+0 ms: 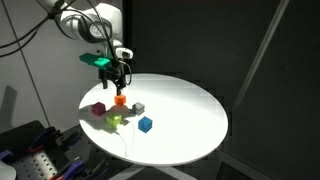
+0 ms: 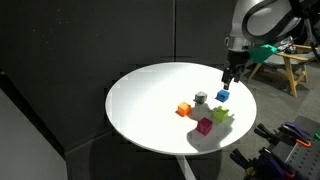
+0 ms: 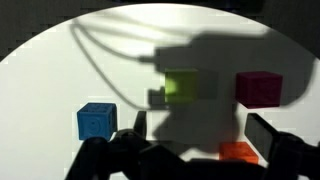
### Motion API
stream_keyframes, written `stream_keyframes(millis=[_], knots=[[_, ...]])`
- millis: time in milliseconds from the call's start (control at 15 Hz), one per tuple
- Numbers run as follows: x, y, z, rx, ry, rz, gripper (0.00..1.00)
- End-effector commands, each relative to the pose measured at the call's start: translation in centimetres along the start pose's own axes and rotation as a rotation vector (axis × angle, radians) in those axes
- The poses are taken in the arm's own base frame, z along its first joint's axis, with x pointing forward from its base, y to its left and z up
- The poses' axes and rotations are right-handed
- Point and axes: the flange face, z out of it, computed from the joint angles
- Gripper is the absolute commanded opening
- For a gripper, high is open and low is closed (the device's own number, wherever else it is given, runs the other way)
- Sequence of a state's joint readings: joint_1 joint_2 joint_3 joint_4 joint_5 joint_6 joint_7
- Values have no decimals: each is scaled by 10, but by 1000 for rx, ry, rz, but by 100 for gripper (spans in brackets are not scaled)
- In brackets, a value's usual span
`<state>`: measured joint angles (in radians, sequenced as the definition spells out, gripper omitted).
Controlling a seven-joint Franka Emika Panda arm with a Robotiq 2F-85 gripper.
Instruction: Pick up the lime green block and put it on the gray block
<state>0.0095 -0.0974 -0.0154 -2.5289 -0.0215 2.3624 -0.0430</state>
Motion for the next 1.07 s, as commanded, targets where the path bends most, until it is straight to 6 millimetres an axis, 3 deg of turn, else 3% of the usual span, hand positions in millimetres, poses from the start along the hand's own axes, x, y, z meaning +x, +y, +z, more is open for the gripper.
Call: stream_keyframes(millis=[0,1000], knots=[[5,-3,19,-1,31,-6,100],[7,-2,108,-1,36,-23,100]])
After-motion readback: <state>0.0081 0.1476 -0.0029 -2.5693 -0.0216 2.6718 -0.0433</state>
